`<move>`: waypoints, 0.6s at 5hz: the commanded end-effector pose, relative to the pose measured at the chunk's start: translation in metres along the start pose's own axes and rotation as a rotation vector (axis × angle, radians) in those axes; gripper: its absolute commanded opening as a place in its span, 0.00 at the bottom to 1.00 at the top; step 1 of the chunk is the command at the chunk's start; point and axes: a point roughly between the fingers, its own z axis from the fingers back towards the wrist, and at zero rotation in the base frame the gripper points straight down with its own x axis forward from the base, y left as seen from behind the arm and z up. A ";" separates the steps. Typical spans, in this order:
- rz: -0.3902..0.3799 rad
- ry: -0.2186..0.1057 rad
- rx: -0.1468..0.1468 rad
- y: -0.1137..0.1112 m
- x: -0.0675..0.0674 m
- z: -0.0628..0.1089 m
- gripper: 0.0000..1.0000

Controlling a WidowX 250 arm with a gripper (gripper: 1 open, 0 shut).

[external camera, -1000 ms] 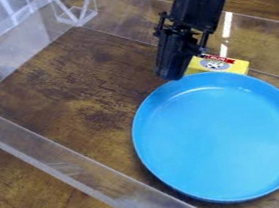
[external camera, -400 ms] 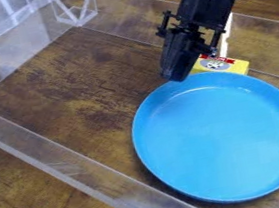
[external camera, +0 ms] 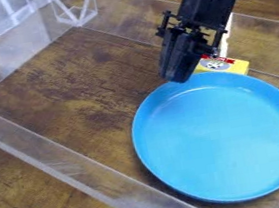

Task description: Put the yellow brick in the blue tray

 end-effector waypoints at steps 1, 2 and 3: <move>0.010 -0.081 0.074 -0.019 -0.022 0.051 0.00; 0.020 -0.061 0.109 -0.030 -0.036 0.071 0.00; 0.027 -0.074 0.124 -0.043 -0.039 0.077 0.00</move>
